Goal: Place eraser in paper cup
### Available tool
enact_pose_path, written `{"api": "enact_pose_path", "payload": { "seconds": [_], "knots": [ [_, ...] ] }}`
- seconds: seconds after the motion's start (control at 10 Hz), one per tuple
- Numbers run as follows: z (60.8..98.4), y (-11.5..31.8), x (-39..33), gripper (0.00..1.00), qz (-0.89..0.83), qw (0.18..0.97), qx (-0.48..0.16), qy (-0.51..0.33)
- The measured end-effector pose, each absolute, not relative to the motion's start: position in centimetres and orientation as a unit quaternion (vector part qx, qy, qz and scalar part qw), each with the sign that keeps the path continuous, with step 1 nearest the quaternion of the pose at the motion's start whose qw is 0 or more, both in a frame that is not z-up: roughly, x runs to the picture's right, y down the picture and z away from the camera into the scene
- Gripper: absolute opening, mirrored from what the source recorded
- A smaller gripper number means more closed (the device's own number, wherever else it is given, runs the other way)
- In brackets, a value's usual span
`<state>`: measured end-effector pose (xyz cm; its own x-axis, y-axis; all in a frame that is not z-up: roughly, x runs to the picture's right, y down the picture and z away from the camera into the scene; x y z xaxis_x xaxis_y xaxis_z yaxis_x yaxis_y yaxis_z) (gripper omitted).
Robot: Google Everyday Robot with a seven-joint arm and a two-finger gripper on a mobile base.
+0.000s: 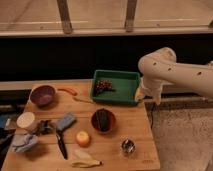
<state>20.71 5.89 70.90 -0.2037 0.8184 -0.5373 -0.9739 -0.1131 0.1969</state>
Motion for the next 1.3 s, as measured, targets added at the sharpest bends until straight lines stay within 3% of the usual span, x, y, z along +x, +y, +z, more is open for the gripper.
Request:
{"api": "enact_pose_path", "payload": {
  "seconds": [0.4, 0.9, 1.3],
  "knots": [
    [70.9, 5.0, 17.3, 0.61, 0.714, 0.636, -0.152, 0.251],
    [70.4, 3.9, 7.7, 0.61, 0.652, 0.702, -0.173, 0.227],
    [70.3, 4.0, 7.4, 0.61, 0.648, 0.705, -0.176, 0.227]
  ]
}}
